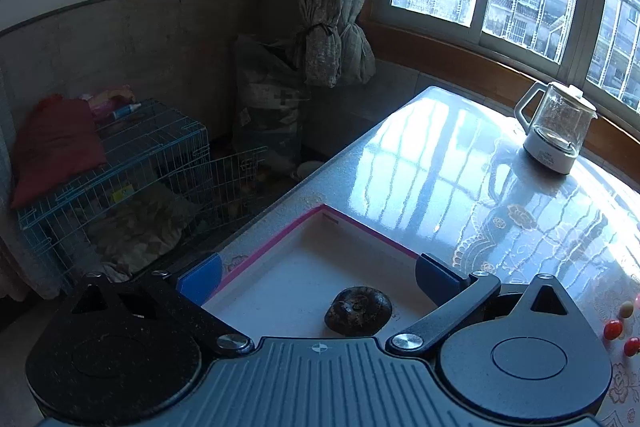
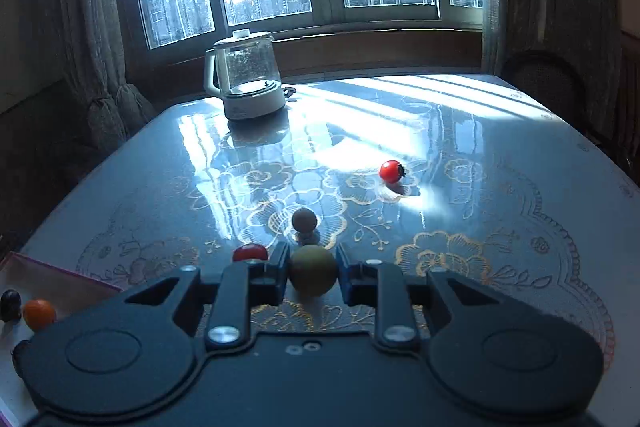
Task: Organize fruits
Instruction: 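Carry the green fruit into the pink tray and open the right tool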
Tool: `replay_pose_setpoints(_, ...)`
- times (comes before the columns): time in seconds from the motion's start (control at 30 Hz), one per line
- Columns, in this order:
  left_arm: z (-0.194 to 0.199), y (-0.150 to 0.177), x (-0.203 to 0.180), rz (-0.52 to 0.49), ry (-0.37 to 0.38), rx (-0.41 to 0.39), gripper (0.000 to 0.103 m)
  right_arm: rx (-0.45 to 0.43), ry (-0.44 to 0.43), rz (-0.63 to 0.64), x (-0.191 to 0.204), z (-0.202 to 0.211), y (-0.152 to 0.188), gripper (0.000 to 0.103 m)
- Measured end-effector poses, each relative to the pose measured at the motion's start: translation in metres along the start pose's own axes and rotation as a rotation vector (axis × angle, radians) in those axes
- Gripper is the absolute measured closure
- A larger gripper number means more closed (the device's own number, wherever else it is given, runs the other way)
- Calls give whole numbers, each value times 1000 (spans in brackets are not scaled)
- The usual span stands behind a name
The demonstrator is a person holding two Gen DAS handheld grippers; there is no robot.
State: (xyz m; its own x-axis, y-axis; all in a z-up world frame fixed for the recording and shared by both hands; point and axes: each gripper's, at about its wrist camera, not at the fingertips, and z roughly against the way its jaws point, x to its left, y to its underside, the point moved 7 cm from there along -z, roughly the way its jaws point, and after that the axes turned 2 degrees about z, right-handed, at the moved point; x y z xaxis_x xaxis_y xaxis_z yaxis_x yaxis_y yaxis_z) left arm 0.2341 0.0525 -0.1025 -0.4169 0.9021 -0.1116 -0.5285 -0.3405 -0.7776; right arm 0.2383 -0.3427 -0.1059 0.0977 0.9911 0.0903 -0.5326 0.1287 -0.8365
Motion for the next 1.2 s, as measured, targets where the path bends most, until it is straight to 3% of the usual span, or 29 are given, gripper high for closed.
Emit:
replay_pose_setpoints(0.2,1,-9,35,12,-9,-3,1,49,-203,8,95,14,13,79)
replay_pose_setpoints(0.37,-1,-15,64,24,-30,-4,1,110,-288,68,155,19,37,79)
replay_pose_setpoints(0.67,-5,-16,89,28,-32,3,1,173,-269,154,194,21,69,77)
replay_pose_setpoints(0.87,-4,-15,93,21,-19,8,1,152,-236,146,198,27,73,71)
replay_pose_setpoints(0.97,-1,-16,89,10,-5,1,1,131,-219,142,195,31,70,61)
replay_pose_setpoints(1.03,0,-15,80,-2,11,2,1,108,-201,126,187,35,67,41)
replay_pose_setpoints(1.07,1,-14,75,-9,19,4,1,90,-189,118,183,39,64,22)
replay_pose_setpoints(1.2,12,-9,35,-55,95,-1,1,10,-142,110,158,58,51,15)
